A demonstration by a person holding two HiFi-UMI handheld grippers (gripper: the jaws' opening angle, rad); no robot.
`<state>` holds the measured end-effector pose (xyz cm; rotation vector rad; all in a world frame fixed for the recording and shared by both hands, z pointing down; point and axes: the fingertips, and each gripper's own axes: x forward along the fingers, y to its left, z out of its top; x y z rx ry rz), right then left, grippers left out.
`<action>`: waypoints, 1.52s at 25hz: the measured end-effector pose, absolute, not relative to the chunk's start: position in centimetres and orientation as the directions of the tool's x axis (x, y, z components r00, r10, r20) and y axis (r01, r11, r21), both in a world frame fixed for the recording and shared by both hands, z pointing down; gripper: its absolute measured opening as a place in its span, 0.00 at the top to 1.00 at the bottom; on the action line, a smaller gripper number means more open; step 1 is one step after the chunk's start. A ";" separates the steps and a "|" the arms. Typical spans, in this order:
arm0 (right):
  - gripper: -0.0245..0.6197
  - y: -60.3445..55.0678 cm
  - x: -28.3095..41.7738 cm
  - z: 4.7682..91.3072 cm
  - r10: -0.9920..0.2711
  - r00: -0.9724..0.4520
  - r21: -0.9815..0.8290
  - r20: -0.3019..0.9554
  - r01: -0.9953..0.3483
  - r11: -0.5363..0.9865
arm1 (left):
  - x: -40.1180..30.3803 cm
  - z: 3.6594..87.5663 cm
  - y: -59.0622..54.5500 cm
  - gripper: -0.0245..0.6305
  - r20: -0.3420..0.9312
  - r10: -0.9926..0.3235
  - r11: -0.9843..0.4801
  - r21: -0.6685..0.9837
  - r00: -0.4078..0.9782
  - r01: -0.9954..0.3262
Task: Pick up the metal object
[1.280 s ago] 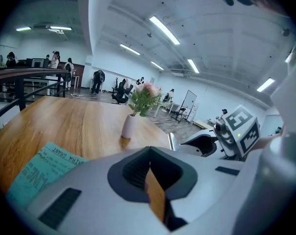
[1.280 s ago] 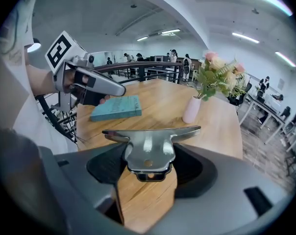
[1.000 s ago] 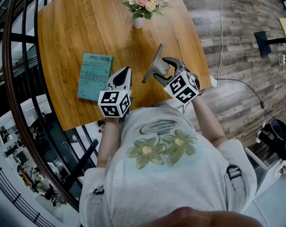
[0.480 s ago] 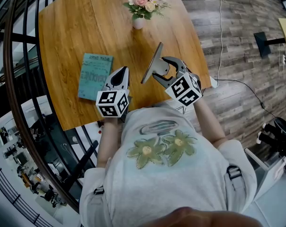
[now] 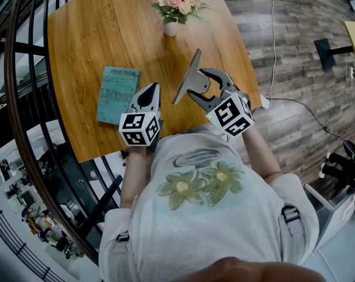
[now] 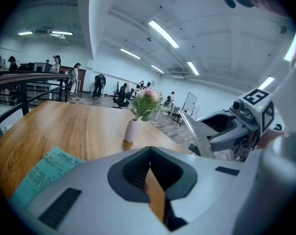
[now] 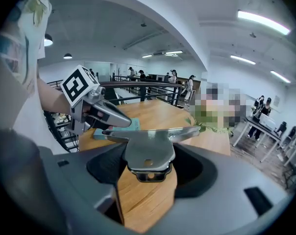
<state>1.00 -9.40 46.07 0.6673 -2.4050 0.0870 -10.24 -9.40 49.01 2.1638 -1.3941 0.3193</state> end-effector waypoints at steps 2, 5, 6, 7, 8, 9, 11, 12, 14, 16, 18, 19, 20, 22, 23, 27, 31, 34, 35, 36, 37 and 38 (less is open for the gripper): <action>0.51 -9.4 0.9 45.4 -0.453 -0.677 0.107 0.580 -0.488 0.866 | -10.2 48.7 -9.3 0.94 0.466 -0.768 -0.323 0.311 0.440 -0.894; 0.51 -9.7 0.8 44.1 -0.475 -0.692 0.113 0.544 -0.500 0.858 | -10.0 48.4 -9.3 0.94 0.458 -0.770 -0.329 0.310 0.444 -0.892; 0.51 -9.8 0.7 43.7 -0.481 -0.698 0.111 0.530 -0.506 0.856 | -9.9 48.4 -9.3 0.94 0.457 -0.771 -0.330 0.310 0.444 -0.892; 0.51 -9.9 0.7 43.3 -0.488 -0.702 0.110 0.518 -0.511 0.852 | -9.9 48.3 -9.3 0.94 0.456 -0.771 -0.331 0.309 0.444 -0.892; 0.51 -10.0 0.8 42.9 -0.494 -0.705 0.109 0.509 -0.516 0.849 | -9.9 48.3 -9.3 0.94 0.456 -0.771 -0.332 0.309 0.445 -0.891; 0.51 -10.0 0.8 42.6 -0.499 -0.707 0.110 0.501 -0.520 0.847 | -9.9 48.3 -9.3 0.94 0.456 -0.771 -0.333 0.308 0.445 -0.891; 0.51 -10.1 0.8 42.0 -0.508 -0.711 0.114 0.487 -0.525 0.843 | -9.9 48.3 -9.2 0.94 0.457 -0.770 -0.333 0.308 0.446 -0.891; 0.51 -10.1 0.8 41.8 -0.512 -0.712 0.115 0.481 -0.528 0.842 | -9.9 48.4 -9.2 0.94 0.457 -0.769 -0.334 0.308 0.446 -0.891; 0.51 -10.1 0.9 41.4 -0.518 -0.716 0.115 0.469 -0.532 0.839 | -9.8 48.4 -9.2 0.94 0.459 -0.768 -0.334 0.307 0.447 -0.891; 0.51 -10.1 0.9 41.0 -0.522 -0.719 0.115 0.459 -0.535 0.837 | -9.7 48.4 -9.2 0.94 0.460 -0.767 -0.336 0.306 0.447 -0.891; 0.51 -10.1 1.0 40.6 -0.528 -0.721 0.117 0.448 -0.538 0.835 | -9.6 48.4 -9.2 0.94 0.461 -0.766 -0.338 0.305 0.449 -0.890; 0.51 -10.1 1.0 40.4 -0.531 -0.723 0.118 0.443 -0.540 0.834 | -9.5 48.4 -9.2 0.94 0.461 -0.765 -0.339 0.305 0.450 -0.890; 0.51 -10.2 1.0 40.2 -0.534 -0.725 0.118 0.436 -0.542 0.832 | -9.5 48.4 -9.2 0.94 0.462 -0.764 -0.341 0.304 0.450 -0.890; 0.51 -10.2 1.1 39.6 -0.539 -0.730 0.114 0.420 -0.547 0.829 | -9.3 48.4 -9.2 0.94 0.463 -0.762 -0.343 0.303 0.452 -0.889; 0.51 -10.3 1.1 39.4 -0.542 -0.732 0.112 0.412 -0.550 0.828 | -9.2 48.4 -9.3 0.94 0.463 -0.761 -0.345 0.303 0.453 -0.889; 0.51 -10.4 1.2 38.4 -0.554 -0.737 0.118 0.386 -0.556 0.823 | -8.8 48.4 -9.2 0.94 0.465 -0.759 -0.349 0.303 0.457 -0.887; 0.51 -10.5 1.4 37.7 -0.561 -0.740 0.119 0.372 -0.561 0.819 | -8.6 48.4 -9.1 0.94 0.466 -0.757 -0.350 0.303 0.458 -0.886; 0.51 -10.5 1.7 37.4 -0.565 -0.738 0.120 0.370 -0.565 0.816 | -8.4 48.4 -9.2 0.94 0.465 -0.757 -0.351 0.303 0.459 -0.886; 0.51 -10.5 1.8 37.4 -0.569 -0.738 0.115 0.363 -0.570 0.813 | -8.3 48.3 -9.2 0.94 0.465 -0.757 -0.351 0.302 0.459 -0.886; 0.51 -10.5 1.9 37.4 -0.571 -0.738 0.112 0.358 -0.573 0.812 | -8.3 48.3 -9.2 0.94 0.465 -0.757 -0.352 0.302 0.459 -0.886; 0.51 -10.5 1.9 37.4 -0.573 -0.738 0.111 0.356 -0.575 0.810 | -8.3 48.3 -9.2 0.94 0.465 -0.757 -0.352 0.302 0.459 -0.886; 0.51 -10.5 2.0 37.4 -0.574 -0.738 0.111 0.355 -0.576 0.810 | -8.2 48.3 -9.2 0.94 0.466 -0.757 -0.352 0.301 0.459 -0.886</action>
